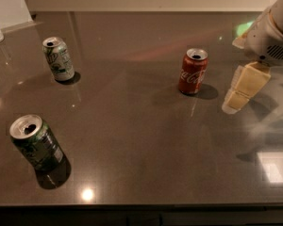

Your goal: Move coke can near green can

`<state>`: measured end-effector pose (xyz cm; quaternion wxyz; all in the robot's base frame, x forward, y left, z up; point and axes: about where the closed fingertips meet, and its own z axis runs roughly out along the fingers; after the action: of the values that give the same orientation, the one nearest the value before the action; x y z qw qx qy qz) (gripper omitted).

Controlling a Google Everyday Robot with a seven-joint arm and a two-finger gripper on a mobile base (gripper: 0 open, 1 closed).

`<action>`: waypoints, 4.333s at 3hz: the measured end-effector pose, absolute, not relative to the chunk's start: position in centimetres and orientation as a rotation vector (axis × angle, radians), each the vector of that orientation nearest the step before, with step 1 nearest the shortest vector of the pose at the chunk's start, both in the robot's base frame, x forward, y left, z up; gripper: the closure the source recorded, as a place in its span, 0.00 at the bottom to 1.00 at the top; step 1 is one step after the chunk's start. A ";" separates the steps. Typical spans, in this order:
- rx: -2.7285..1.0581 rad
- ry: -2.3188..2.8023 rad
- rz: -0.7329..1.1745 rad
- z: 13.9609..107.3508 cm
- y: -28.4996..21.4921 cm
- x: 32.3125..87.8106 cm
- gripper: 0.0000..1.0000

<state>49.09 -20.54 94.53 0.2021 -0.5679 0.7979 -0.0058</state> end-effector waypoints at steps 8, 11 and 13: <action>-1.192 2.117 0.462 91.1 -15.0 59.9 0.41; -1.365 1.948 0.678 93.9 -9.2 54.5 1.00; -1.664 1.715 0.823 95.3 0.0 48.0 1.00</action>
Offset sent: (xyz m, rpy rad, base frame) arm 0.1058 -0.0008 -0.0213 0.2404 -0.1180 -0.1720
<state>47.99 -0.02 95.27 0.3024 -0.6276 0.6468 0.3105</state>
